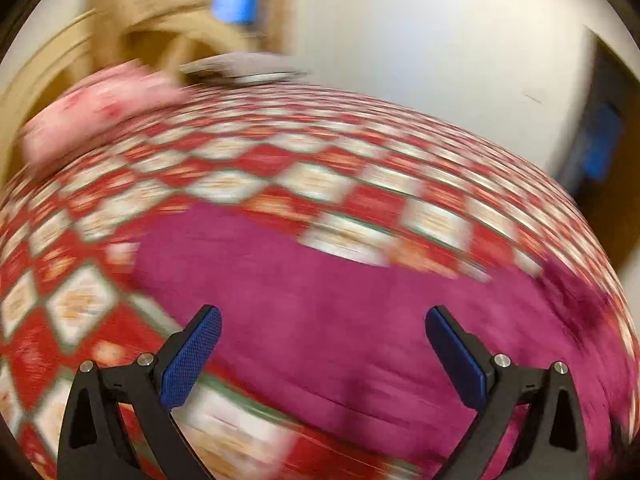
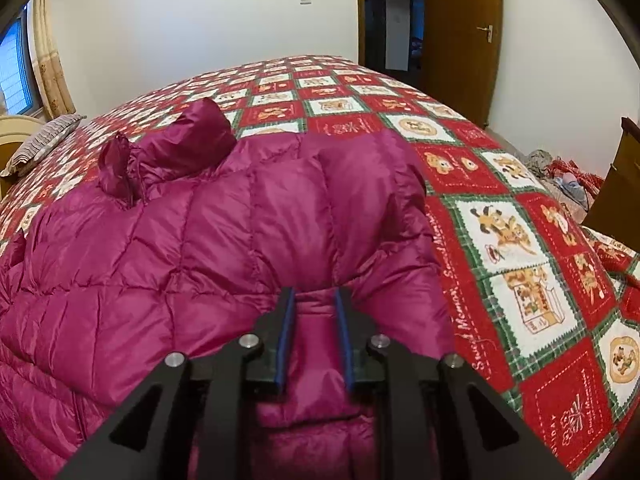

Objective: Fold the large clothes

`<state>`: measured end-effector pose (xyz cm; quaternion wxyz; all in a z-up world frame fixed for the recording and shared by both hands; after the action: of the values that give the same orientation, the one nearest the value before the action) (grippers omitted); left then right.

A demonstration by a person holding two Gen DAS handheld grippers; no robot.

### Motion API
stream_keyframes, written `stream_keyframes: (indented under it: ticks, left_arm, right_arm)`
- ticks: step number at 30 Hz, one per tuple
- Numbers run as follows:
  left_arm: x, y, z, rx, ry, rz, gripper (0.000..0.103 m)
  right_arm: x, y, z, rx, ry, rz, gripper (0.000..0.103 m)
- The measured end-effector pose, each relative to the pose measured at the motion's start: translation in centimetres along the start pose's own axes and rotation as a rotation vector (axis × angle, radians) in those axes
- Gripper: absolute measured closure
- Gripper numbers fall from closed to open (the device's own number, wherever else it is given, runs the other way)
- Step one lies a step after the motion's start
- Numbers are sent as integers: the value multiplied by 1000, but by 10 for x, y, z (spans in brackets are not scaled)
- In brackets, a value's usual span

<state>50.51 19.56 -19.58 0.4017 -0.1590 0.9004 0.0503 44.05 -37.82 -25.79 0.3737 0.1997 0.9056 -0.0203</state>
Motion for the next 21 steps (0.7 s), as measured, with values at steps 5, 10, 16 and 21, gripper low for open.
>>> stream_keyframes:
  ticks: [5, 10, 16, 21]
  left_arm:
    - [3, 106, 52, -117, 98, -334, 1]
    - [9, 118, 77, -128, 90, -385, 1]
    - [15, 107, 91, -197, 111, -223, 30]
    - [13, 123, 86, -107, 66, -283, 72]
  right_arm:
    - [1, 2, 0, 0, -4, -9, 77]
    - [1, 3, 0, 12, -7, -22, 76]
    - [1, 3, 0, 16, -9, -25, 76]
    - [1, 4, 0, 3, -12, -27, 75]
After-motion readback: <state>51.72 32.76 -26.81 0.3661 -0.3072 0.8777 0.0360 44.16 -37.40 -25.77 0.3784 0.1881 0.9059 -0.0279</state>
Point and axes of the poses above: each gripper's, at about its wrist camera, not at the fingertips, and z roughly the way its jaws point, y to its left, x to its underside, the point moved 8 cm from there along z, roughly the way its jaws point, and after that the axes turned 8 degrees about z, right-handed, at the moved point
